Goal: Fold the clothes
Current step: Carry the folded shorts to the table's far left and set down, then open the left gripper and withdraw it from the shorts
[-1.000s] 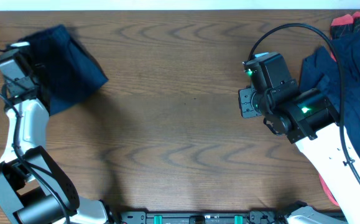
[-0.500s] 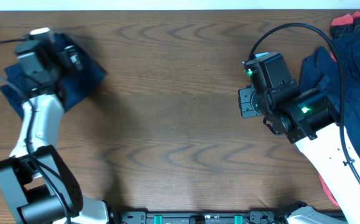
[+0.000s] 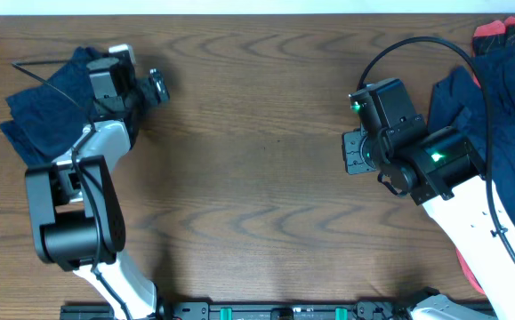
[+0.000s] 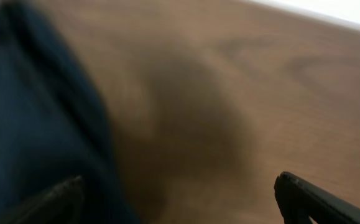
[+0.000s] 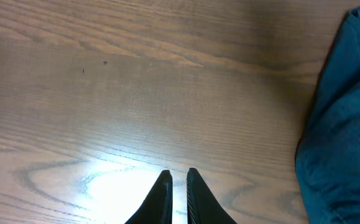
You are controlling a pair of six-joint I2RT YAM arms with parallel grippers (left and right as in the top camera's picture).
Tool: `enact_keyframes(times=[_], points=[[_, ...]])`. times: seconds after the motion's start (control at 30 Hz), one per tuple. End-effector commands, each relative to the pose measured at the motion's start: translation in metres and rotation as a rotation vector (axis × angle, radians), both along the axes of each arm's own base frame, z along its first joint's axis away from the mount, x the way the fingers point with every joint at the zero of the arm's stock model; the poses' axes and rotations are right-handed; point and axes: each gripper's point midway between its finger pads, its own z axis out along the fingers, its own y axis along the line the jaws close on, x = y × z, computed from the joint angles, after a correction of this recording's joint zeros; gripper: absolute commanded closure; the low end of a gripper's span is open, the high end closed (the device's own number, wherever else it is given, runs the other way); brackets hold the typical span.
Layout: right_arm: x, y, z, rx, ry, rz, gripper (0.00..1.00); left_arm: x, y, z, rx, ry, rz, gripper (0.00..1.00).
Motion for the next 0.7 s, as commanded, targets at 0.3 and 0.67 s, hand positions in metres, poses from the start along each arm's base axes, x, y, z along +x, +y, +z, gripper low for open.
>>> enact_keyframes(times=[0.3,0.67], points=[[0.000,-0.002,0.007,0.018,-0.015,-0.020,0.90,-0.090,0.052,-0.063,-0.012,0.449,0.206,0.02],[0.003,0.000,0.009,0.026,-0.031,-0.021,0.77,-0.130,0.055,-0.065,-0.071,0.591,0.247,0.02]])
